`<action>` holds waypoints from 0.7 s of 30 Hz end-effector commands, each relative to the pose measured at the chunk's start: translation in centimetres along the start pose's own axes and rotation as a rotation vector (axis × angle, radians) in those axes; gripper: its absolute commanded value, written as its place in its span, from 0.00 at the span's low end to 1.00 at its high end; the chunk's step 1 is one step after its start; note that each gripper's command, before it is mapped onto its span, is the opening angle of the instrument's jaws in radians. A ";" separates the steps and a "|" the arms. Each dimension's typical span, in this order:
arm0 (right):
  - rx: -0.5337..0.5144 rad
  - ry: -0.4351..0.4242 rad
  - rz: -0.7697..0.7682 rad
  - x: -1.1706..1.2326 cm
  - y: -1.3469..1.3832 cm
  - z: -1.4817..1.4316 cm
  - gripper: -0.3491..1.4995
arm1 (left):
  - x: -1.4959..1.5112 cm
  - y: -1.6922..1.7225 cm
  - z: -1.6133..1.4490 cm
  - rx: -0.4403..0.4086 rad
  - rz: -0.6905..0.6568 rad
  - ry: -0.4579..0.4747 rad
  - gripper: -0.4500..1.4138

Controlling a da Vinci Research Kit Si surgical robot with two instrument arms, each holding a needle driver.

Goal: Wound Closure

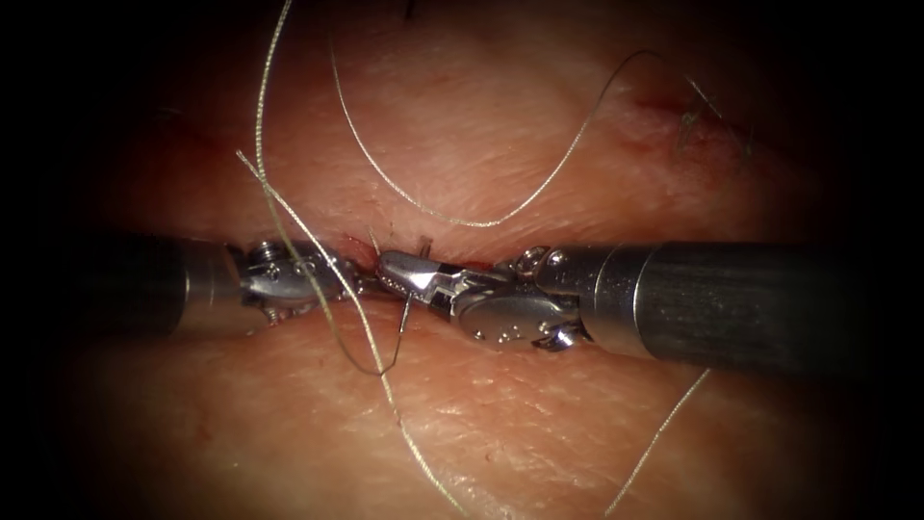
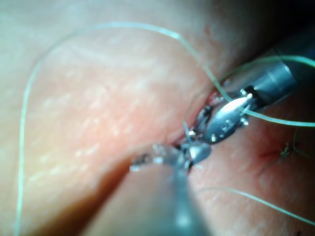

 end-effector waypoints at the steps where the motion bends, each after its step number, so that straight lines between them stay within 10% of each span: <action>1: 0.000 0.004 0.000 0.02 -0.05 0.07 0.00 | -0.03 0.02 0.10 -0.004 -0.002 0.000 0.16; 21: 0.009 -0.003 0.016 -0.15 -0.40 0.08 0.00 | -0.10 0.00 0.14 -0.013 0.007 -0.005 0.17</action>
